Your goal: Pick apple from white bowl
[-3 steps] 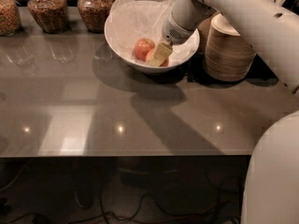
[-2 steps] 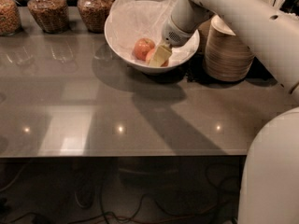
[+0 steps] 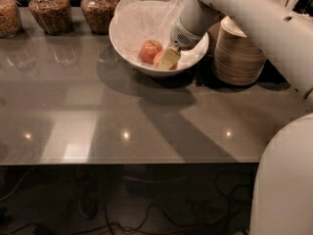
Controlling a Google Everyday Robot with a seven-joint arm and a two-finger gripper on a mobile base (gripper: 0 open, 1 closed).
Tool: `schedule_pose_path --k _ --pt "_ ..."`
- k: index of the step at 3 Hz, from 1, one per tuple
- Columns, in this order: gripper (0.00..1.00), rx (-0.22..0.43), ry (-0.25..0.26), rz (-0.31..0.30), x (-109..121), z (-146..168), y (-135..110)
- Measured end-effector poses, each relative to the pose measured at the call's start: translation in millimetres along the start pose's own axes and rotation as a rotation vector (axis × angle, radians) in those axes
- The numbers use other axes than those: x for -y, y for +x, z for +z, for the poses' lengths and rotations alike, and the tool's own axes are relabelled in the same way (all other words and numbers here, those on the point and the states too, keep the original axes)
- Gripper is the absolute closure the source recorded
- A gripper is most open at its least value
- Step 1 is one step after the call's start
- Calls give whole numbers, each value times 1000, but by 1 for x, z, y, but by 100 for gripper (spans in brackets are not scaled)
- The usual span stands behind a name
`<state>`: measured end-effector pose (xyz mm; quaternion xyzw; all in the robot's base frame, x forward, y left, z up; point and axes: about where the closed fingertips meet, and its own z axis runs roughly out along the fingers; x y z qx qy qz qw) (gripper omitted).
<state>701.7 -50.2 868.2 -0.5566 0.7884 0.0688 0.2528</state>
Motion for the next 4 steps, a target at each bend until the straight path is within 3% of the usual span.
schedule_pose_path --k 1,2,4 --pt "87 22 11 -4 -2 -10 1" --pt "100 64 33 -22 -3 -31 -2" --pt "100 180 28 -124 -16 -107 -1"
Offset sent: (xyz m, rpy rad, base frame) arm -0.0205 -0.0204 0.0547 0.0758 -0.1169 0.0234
